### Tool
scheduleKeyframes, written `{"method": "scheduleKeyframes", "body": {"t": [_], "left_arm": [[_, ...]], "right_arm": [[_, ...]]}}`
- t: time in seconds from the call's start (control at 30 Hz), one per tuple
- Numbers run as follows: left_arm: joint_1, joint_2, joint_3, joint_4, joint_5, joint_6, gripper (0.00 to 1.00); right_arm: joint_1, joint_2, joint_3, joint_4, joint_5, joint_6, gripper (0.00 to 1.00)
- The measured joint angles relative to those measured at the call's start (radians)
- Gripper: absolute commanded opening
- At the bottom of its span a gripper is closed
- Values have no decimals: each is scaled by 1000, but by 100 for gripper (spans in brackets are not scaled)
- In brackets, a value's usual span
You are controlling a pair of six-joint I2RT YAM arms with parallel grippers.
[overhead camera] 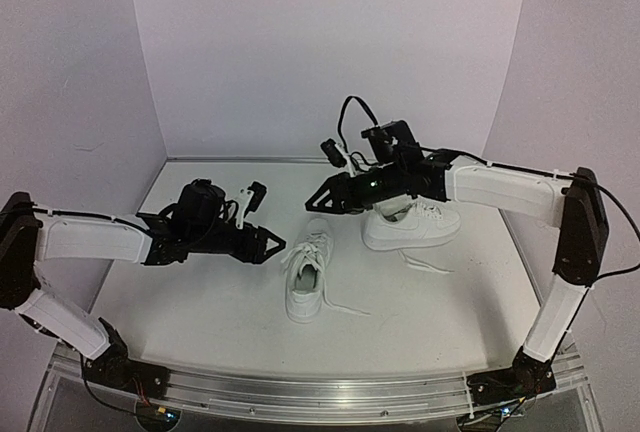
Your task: Tie the shoes
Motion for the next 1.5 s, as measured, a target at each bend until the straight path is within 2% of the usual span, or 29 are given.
{"method": "scheduleKeyframes", "body": {"t": [0.37, 0.83, 0.93, 1.07, 1.23, 1.33, 1.5], "left_arm": [[0, 78, 65, 10, 96, 19, 63], [0, 110, 65, 10, 141, 25, 62], [0, 119, 66, 10, 146, 30, 60], [0, 127, 66, 10, 147, 38, 53], [0, 128, 69, 8, 146, 45, 35], [0, 129, 81, 9, 141, 44, 28], [0, 129, 92, 9, 129, 47, 18]], "right_arm": [[4, 124, 29, -158, 30, -111, 37], [7, 185, 78, -180, 5, -140, 31], [9, 200, 85, -181, 1, -142, 27], [13, 210, 92, -184, 0, -147, 16], [14, 211, 93, -184, 0, -152, 8], [14, 211, 93, -185, 1, -156, 1], [14, 208, 92, -186, 4, -159, 0]]}}
